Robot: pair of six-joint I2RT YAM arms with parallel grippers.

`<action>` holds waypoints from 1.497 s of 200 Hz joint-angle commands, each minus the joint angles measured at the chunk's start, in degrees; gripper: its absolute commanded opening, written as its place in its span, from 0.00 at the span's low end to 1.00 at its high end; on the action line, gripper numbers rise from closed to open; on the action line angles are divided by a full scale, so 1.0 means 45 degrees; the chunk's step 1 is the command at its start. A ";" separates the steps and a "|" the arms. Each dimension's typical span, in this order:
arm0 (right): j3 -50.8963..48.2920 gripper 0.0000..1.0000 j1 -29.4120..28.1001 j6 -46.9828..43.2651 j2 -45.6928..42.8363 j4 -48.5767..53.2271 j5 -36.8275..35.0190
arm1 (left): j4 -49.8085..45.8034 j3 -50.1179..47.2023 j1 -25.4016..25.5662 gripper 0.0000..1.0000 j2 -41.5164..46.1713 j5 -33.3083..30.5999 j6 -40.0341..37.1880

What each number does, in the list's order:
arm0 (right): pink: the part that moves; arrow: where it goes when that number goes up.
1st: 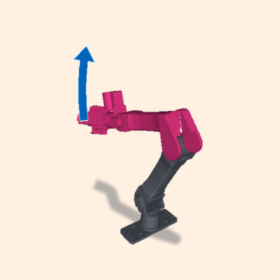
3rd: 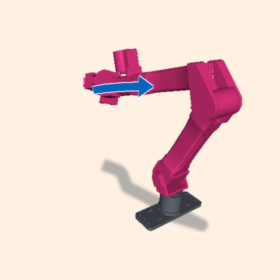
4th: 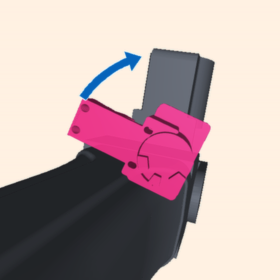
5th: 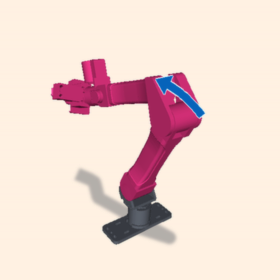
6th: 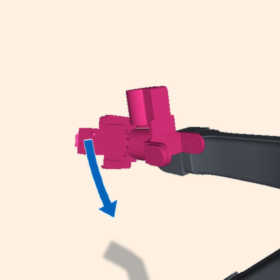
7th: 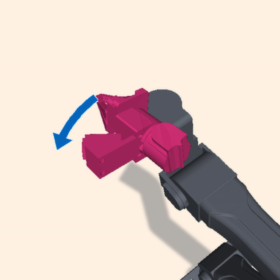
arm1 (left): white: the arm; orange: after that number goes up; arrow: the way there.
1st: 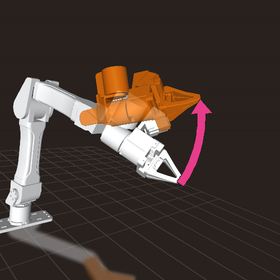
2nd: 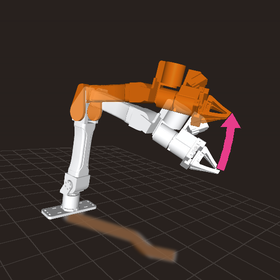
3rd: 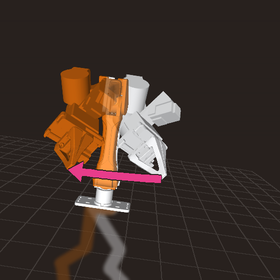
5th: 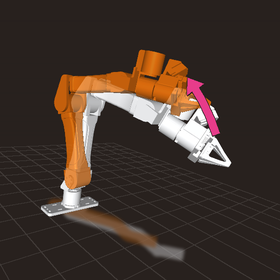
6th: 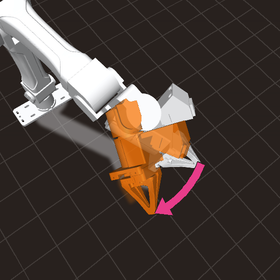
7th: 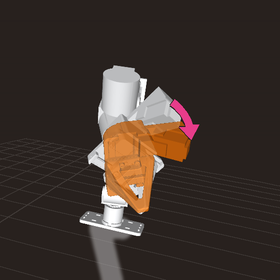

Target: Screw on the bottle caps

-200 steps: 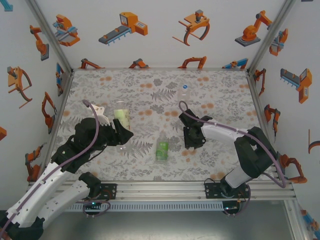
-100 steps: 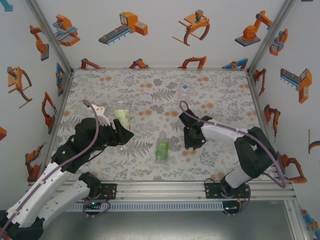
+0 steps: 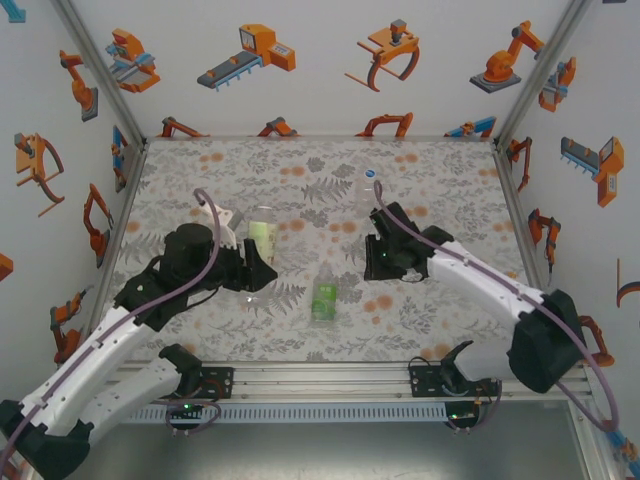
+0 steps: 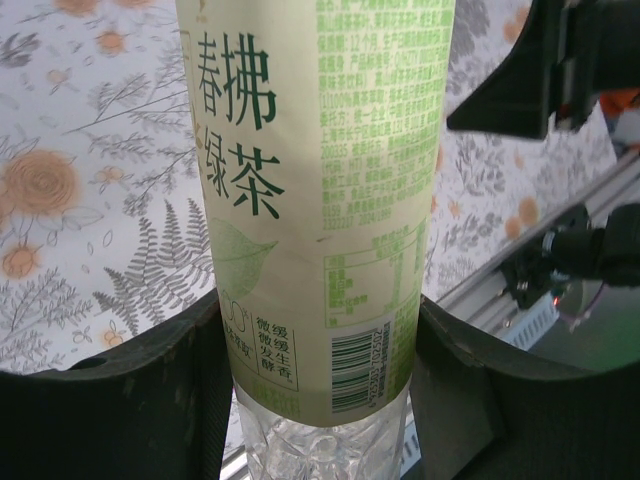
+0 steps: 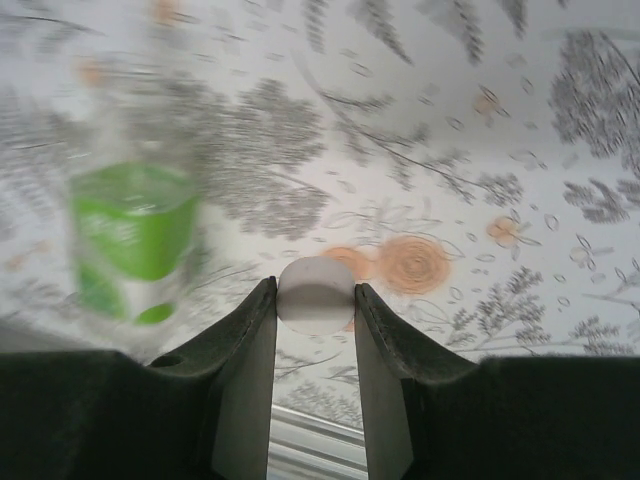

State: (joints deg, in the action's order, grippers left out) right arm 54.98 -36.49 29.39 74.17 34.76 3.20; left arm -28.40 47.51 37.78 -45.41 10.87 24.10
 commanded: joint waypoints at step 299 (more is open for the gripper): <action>0.0305 0.00 -0.0174 -1.3093 -0.5536 -0.2347 1.1854 | -0.3786 0.4209 0.4688 0.00 -0.3142 0.2108 -1.1515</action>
State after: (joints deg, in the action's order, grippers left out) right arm 57.17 -36.84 -27.94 50.30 26.04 57.17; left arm -47.99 65.19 58.48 -60.84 18.63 -27.35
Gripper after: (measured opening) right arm 0.341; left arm 0.573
